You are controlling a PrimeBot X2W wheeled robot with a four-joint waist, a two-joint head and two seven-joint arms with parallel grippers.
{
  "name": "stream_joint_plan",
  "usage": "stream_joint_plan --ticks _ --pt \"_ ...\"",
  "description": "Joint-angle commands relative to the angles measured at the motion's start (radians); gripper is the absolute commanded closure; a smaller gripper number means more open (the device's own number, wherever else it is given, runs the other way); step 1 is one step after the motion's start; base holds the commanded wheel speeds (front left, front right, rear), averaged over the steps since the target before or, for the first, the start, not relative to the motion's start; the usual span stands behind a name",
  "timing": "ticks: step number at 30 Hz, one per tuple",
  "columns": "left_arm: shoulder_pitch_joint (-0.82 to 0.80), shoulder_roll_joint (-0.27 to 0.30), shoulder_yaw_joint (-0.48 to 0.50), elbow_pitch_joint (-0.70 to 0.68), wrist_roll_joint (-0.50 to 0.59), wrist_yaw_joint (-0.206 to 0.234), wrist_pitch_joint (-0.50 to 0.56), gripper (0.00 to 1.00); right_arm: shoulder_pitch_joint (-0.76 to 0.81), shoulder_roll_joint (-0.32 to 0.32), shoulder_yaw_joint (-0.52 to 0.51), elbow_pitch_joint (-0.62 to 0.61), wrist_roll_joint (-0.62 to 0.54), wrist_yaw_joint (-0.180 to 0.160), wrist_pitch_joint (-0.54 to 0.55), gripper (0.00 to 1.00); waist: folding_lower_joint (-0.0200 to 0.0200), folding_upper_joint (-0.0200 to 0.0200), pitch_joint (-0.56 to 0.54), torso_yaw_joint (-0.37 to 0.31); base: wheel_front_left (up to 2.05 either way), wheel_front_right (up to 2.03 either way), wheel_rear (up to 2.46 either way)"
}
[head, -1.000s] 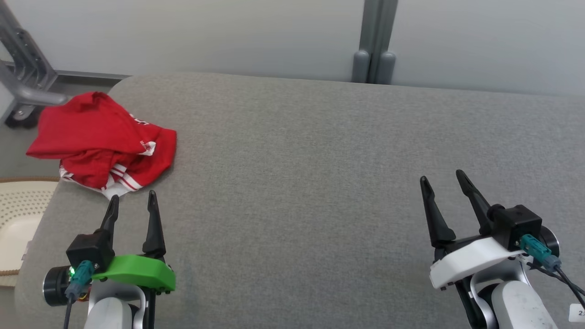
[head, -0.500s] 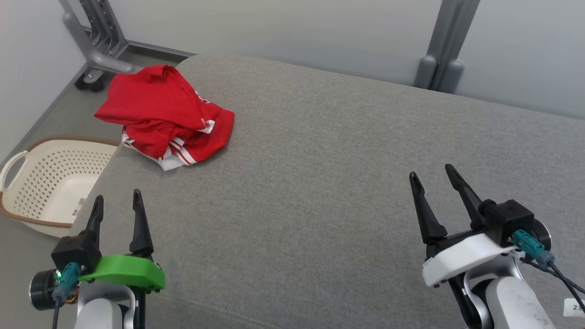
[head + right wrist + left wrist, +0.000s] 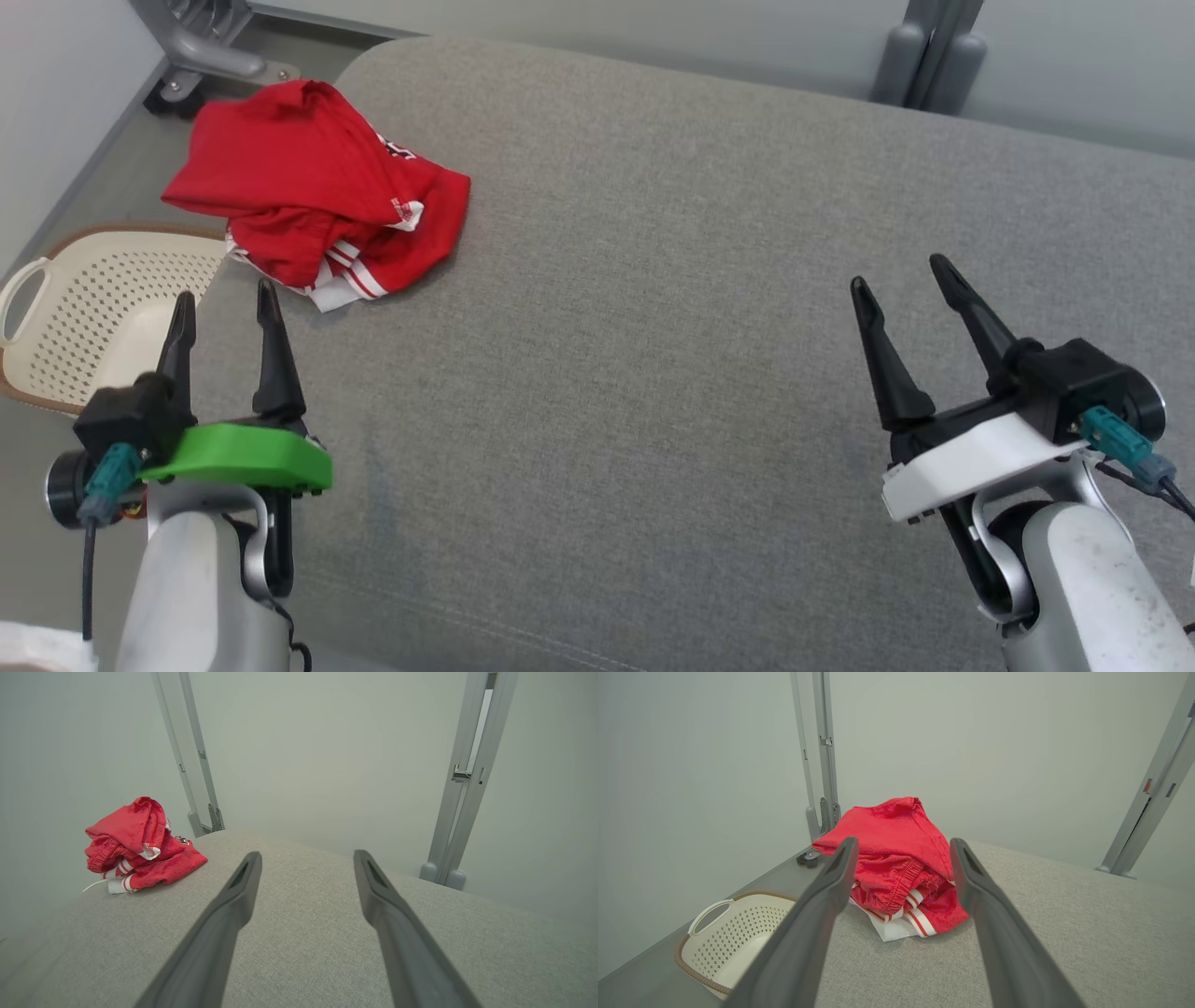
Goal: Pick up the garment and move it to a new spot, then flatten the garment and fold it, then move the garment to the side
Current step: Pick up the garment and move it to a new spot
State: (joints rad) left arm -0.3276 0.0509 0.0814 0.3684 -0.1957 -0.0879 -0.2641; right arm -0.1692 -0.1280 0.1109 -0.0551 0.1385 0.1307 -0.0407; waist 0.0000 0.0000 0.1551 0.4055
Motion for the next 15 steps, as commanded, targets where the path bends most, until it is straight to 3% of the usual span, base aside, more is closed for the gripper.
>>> stream_joint_plan --ticks 1,9,15 --pt "-0.047 0.0 -0.001 0.017 -0.011 -0.002 0.0 0.0 -0.027 -0.015 0.002 -0.014 -0.003 0.0 0.007 0.0 0.0 0.0 0.103 -0.032 0.0 0.0 0.0" --pt "-0.298 0.048 -0.003 0.291 -0.036 -0.024 0.008 0.0 -0.105 -0.064 0.01 -0.056 -0.012 0.0 0.039 0.0 0.0 0.0 0.251 -0.087 0.0 0.0 0.0" --pt "-0.483 0.131 0.019 0.526 -0.079 -0.033 0.067 0.0 -0.14 -0.084 0.009 -0.073 -0.016 0.0 0.044 0.0 0.0 0.0 0.33 -0.129 0.0 0.0 0.0"
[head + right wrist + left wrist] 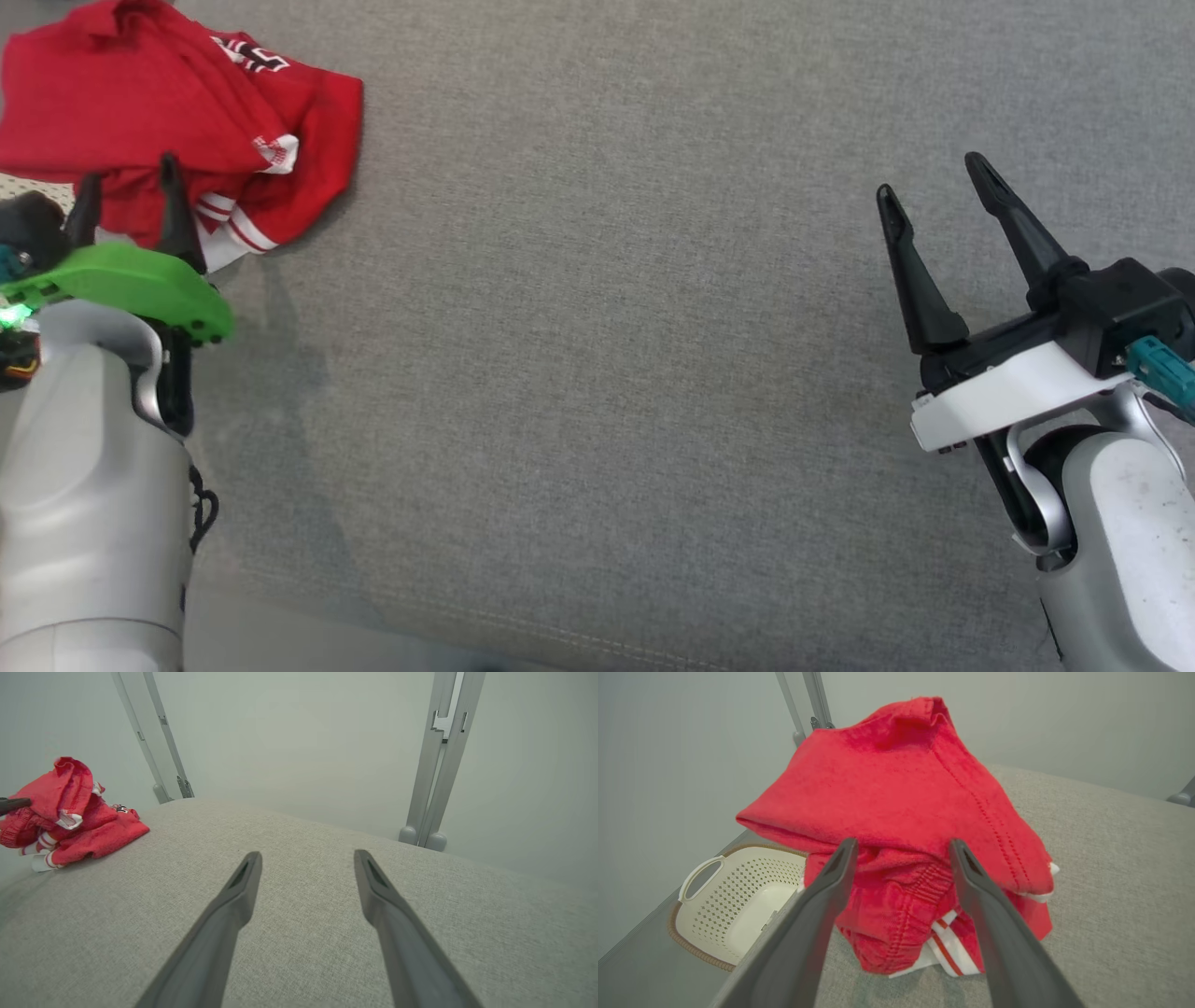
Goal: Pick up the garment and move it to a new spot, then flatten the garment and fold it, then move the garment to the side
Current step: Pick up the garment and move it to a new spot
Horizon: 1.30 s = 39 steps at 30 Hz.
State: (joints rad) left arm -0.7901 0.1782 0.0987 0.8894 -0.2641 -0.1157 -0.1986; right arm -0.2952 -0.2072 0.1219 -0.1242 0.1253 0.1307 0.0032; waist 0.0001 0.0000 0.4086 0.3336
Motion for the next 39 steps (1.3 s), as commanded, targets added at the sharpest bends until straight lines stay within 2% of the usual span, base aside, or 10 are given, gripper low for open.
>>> stream_joint_plan --ticks 1,6,7,8,9,15,21,25,31,39 --pt "-0.04 0.015 0.006 0.034 -0.015 -0.006 0.01 0.0 -0.017 -0.008 -0.003 -0.004 -0.004 0.0 -0.001 0.0 -0.0001 0.0 0.084 -0.061 0.0 0.0 0.0" --pt "-0.126 0.052 0.013 0.17 -0.046 -0.009 0.059 0.02 -0.023 -0.011 -0.008 0.0 0.001 0.0 -0.007 0.0 -0.0001 0.0 0.103 -0.076 0.0 0.0 0.0" --pt "-0.135 0.057 0.012 0.184 -0.051 -0.01 0.059 0.51 -0.022 -0.012 -0.011 0.002 0.0 0.0 -0.01 0.0 -0.0001 0.0 0.103 -0.078 0.0 0.0 0.0" --pt "-0.143 0.062 0.012 0.201 -0.057 -0.012 0.058 0.94 -0.023 -0.013 -0.011 0.005 -0.002 0.0 -0.012 0.0 -0.0001 0.0 0.101 -0.079 0.0 0.0 0.0" --pt "-0.148 0.064 0.01 0.213 -0.061 -0.013 0.056 1.0 -0.023 -0.013 -0.013 0.008 -0.002 0.0 -0.014 0.0 -0.0001 0.0 0.099 -0.08 0.0 0.0 0.0" --pt "-0.152 0.094 0.003 0.23 -0.067 -0.014 -0.031 1.0 -0.007 -0.001 -0.021 0.035 -0.003 0.0 -0.033 0.0 -0.0001 0.0 0.051 -0.078 0.0 0.0 0.0" --pt "-0.08 0.125 0.008 0.16 -0.042 0.004 -0.068 1.0 0.038 0.03 -0.044 0.074 0.003 0.0 -0.063 0.0 -0.0001 0.0 -0.064 -0.077 0.0 0.0 0.0" --pt "0.007 0.133 0.03 0.011 -0.019 0.024 -0.067 1.0 0.075 0.052 -0.059 0.098 0.007 0.0 -0.079 0.0 -0.0001 0.0 -0.145 -0.082 0.0 0.0 0.0" --pt "0.156 0.11 0.051 -0.227 0.011 0.047 -0.067 1.0 0.126 0.078 -0.067 0.115 0.008 0.0 -0.091 0.0 -0.0001 0.0 -0.252 -0.094 0.0 0.0 0.0" --pt "0.355 0.055 -0.004 -0.526 0.055 0.063 -0.038 1.0 0.181 0.105 -0.085 0.096 0.011 0.0 -0.089 0.0 -0.0001 0.0 -0.317 -0.148 0.0 0.0 0.0"
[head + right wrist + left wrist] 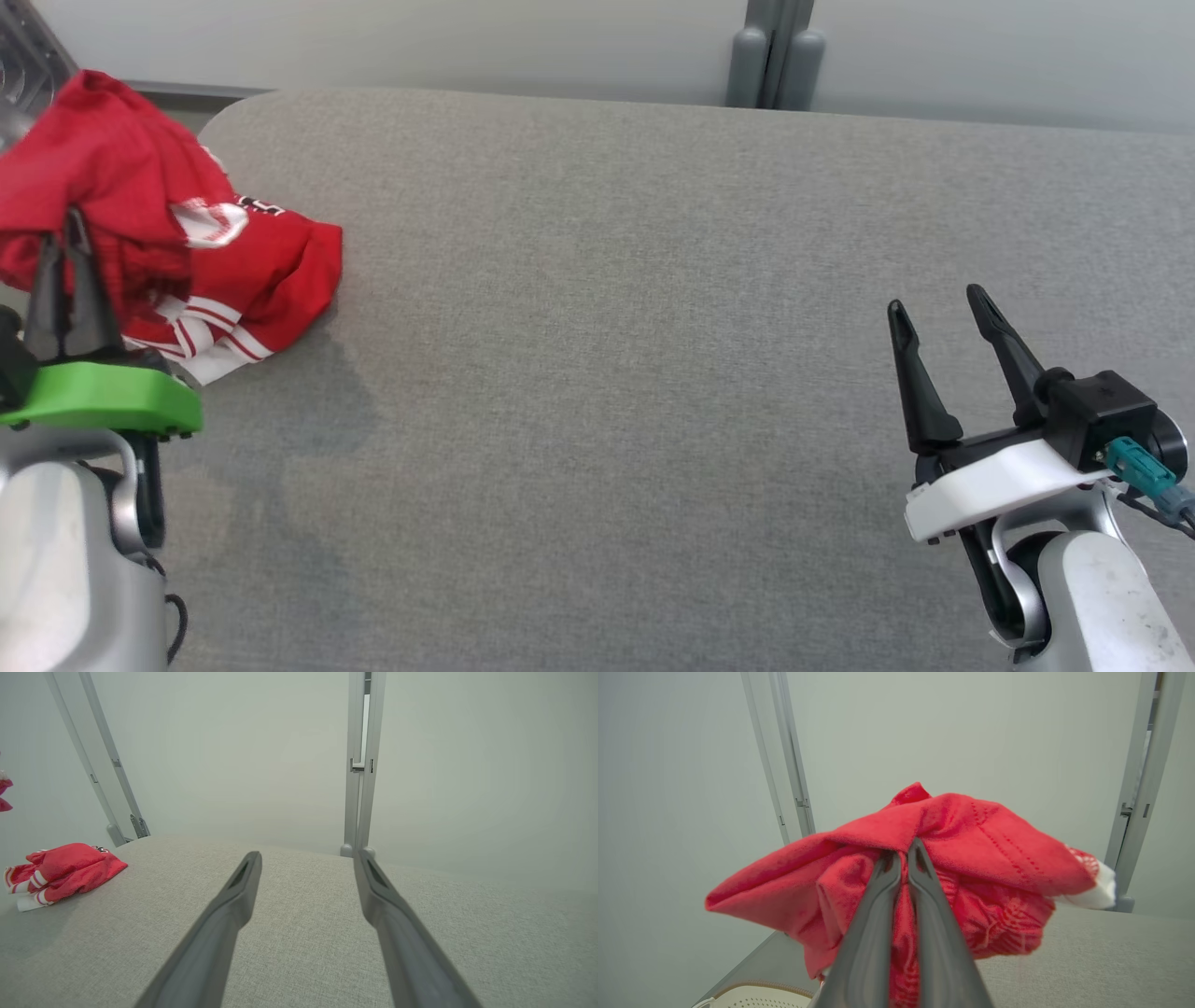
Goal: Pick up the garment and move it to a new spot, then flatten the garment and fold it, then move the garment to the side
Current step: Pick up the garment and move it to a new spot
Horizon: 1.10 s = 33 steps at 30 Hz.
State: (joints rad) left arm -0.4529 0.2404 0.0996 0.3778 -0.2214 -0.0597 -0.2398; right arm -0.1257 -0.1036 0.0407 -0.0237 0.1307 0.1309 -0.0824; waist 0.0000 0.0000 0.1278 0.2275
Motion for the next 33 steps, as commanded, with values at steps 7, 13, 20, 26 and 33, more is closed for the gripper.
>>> stream_joint_plan --ticks 7,13,20,26,33 --pt "0.123 -0.081 -0.094 -0.206 0.017 0.001 0.082 1.0 0.013 0.012 -0.014 -0.024 0.007 0.0 0.004 0.0 0.0 0.0 -0.015 -0.135 0.0 0.0 0.0" --pt "0.108 -0.145 -0.252 -0.205 0.017 -0.037 0.132 1.0 -0.008 0.022 -0.02 -0.026 0.016 0.0 -0.007 0.0 0.0 0.0 0.036 -0.243 0.0 0.0 0.0" --pt "0.018 -0.182 -0.486 -0.064 -0.016 -0.063 0.164 1.0 -0.026 0.037 -0.023 0.001 0.032 0.0 -0.035 0.0 0.0 0.0 0.104 -0.368 0.0 0.0 0.0" --pt "-0.029 -0.186 -0.613 0.083 -0.048 -0.07 0.158 1.0 -0.043 0.045 -0.015 0.026 0.048 0.0 -0.062 0.0 0.0 0.0 0.143 -0.432 0.0 0.0 0.0" --pt "-0.045 -0.187 -0.683 0.123 -0.061 -0.052 0.09 0.0 -0.044 0.049 -0.032 0.046 0.045 0.0 -0.08 0.0 0.0 0.0 0.144 -0.418 0.0 0.0 0.0"
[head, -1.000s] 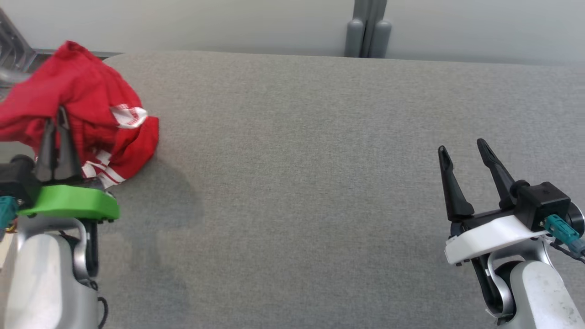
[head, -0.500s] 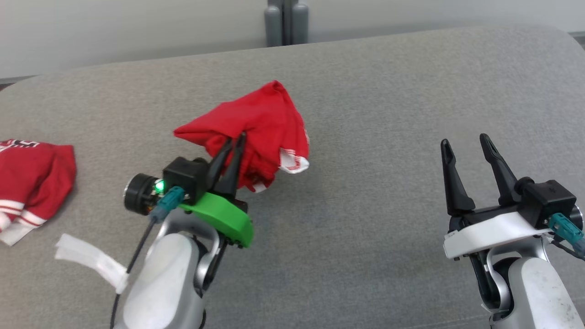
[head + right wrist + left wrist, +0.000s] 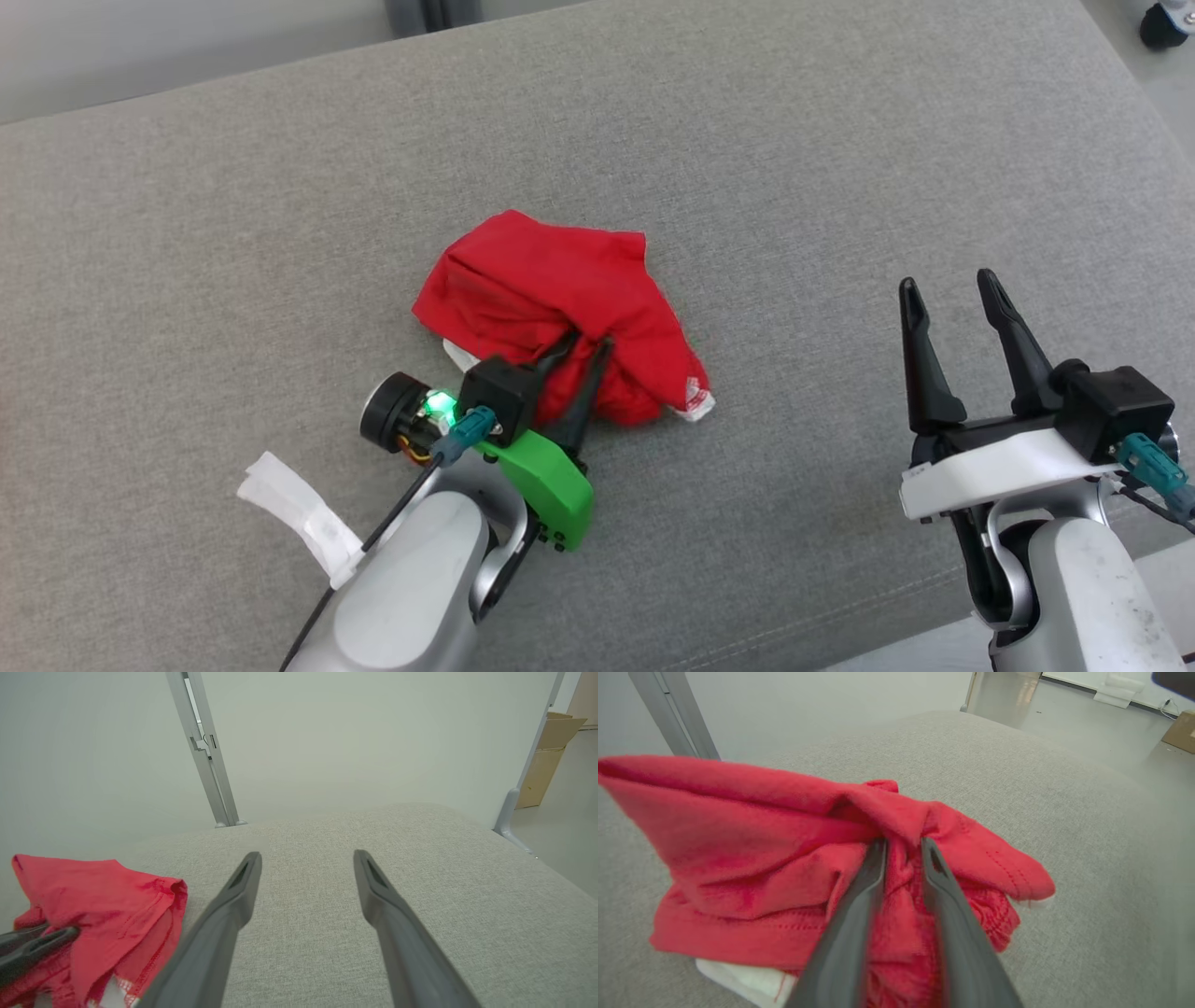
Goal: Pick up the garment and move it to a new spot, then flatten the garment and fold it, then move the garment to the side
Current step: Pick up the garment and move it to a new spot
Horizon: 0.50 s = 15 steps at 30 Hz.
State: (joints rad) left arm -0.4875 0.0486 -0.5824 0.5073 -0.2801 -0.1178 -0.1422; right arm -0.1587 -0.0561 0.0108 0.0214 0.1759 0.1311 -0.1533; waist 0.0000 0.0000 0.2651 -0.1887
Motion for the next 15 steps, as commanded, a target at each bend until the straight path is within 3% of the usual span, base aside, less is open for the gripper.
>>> stream_joint_plan --ticks 1,7,15 --pt "-0.009 0.004 -0.008 -0.019 -0.006 0.015 -0.022 0.0 -0.009 0.001 -0.005 0.004 0.002 -0.001 -0.007 0.0 0.0 0.0 0.002 0.009 0.0 0.0 0.0" --pt "0.022 0.007 0.01 -0.133 -0.027 0.071 -0.081 0.0 -0.006 0.001 -0.009 0.007 -0.007 -0.001 -0.001 0.0 0.0 0.0 -0.036 0.08 0.0 0.0 0.0" --pt "0.096 0.077 0.152 -0.283 -0.063 0.164 -0.117 0.0 0.015 -0.008 -0.011 -0.008 -0.019 -0.001 0.021 0.0 0.0 0.0 -0.08 0.174 0.0 0.0 0.0"
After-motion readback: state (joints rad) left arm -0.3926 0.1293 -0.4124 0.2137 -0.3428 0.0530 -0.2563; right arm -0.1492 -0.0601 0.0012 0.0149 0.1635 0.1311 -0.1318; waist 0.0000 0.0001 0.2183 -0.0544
